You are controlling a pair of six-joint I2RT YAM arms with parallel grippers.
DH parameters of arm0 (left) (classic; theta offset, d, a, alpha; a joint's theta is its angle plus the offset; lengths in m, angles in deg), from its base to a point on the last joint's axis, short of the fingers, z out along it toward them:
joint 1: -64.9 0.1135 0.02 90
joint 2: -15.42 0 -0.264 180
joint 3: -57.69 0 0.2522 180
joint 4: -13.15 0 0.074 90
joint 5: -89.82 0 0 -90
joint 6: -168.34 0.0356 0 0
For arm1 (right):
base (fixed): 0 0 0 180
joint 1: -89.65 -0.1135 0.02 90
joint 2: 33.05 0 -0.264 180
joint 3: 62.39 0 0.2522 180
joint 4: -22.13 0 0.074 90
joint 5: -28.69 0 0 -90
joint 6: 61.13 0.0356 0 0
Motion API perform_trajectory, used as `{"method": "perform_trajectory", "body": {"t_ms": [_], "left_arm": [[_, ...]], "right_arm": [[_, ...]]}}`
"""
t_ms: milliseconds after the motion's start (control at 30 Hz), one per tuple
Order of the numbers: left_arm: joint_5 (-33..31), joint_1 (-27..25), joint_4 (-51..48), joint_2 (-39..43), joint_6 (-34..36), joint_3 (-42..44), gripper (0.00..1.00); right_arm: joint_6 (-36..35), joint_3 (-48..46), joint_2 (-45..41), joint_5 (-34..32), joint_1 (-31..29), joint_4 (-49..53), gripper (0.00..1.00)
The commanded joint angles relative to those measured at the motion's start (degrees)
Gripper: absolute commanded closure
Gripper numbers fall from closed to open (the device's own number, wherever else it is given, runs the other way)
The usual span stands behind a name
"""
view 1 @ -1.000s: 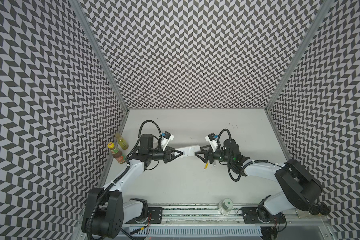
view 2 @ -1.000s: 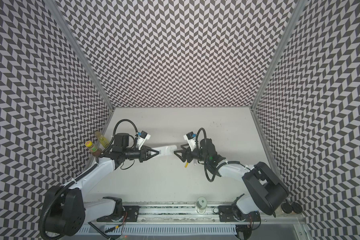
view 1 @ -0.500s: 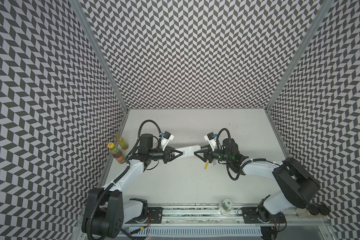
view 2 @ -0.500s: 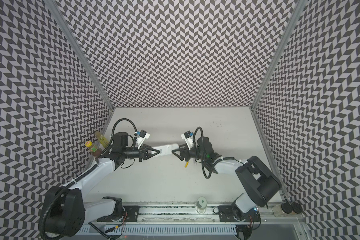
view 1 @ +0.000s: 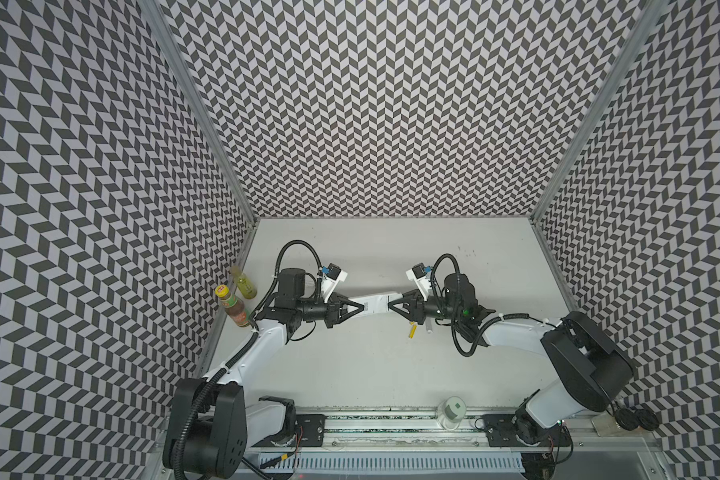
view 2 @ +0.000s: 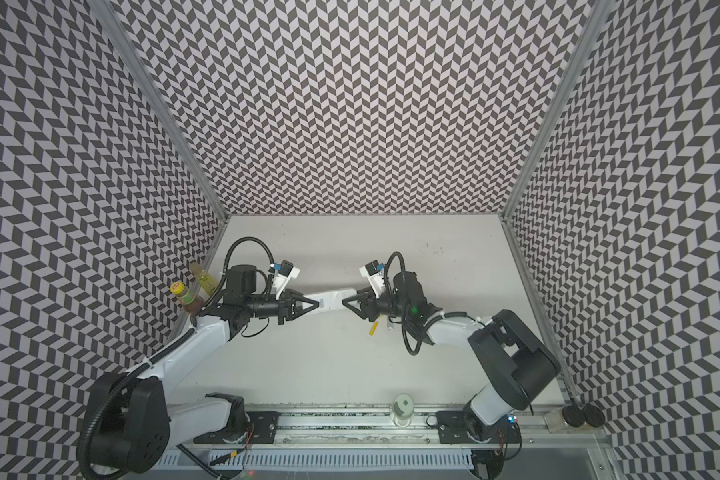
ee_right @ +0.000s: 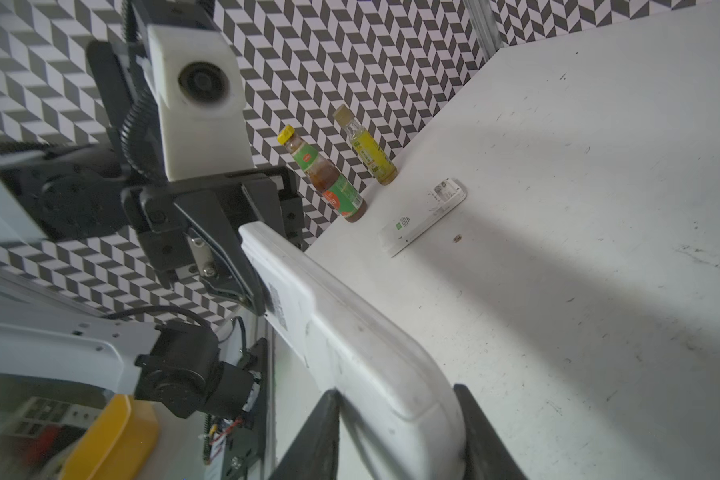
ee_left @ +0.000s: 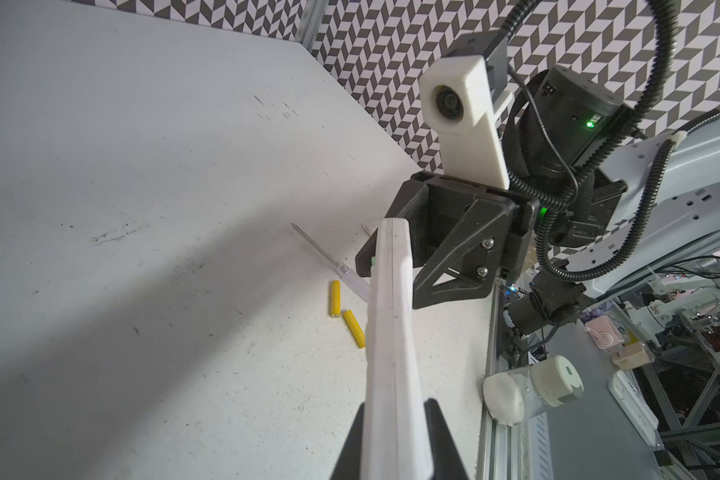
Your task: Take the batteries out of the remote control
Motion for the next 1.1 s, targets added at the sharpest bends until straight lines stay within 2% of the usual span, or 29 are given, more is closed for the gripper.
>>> {"method": "perform_trajectory", "body": {"t_ms": [0,133,400,567,700,833,1000,1067], "left_arm": [[0.79,0.23,6.11,-0.16,-21.79,-4.25,1.00],[1.07,0.18,7.21,0.12,-40.94,-6.49,1.00],[0.30,-0.03,6.67,0.23,-65.08,-6.55,1.00],[-0.42,-0.30,5.38,-0.48,-81.50,-6.10,1.00],[0.99,-0.39,2.36,-1.98,-88.37,-5.44,1.00],[4.22,0.48,5.34,-1.44,-93.25,-0.92,1.00],[11.49,6.44,13.25,1.41,-101.64,7.04,1.00],[12.41,7.70,13.81,1.27,-101.88,8.82,1.00]], "right_arm": [[4.35,-2.01,-3.59,-8.49,0.28,-6.50,0.27],[7.26,-3.35,-5.69,-13.03,0.28,-6.60,0.26],[9.88,-3.39,-4.60,-12.73,0.28,-6.14,0.25],[14.18,-3.34,-2.33,-12.76,0.28,-6.63,0.25],[16.44,-3.92,1.07,-9.82,0.28,-7.83,0.25],[16.83,-2.19,5.63,-4.63,0.27,-6.82,0.26],[22.66,-1.79,12.38,-0.33,0.20,-9.83,0.30],[25.75,-1.82,15.17,1.37,0.20,-11.43,0.32]]}}
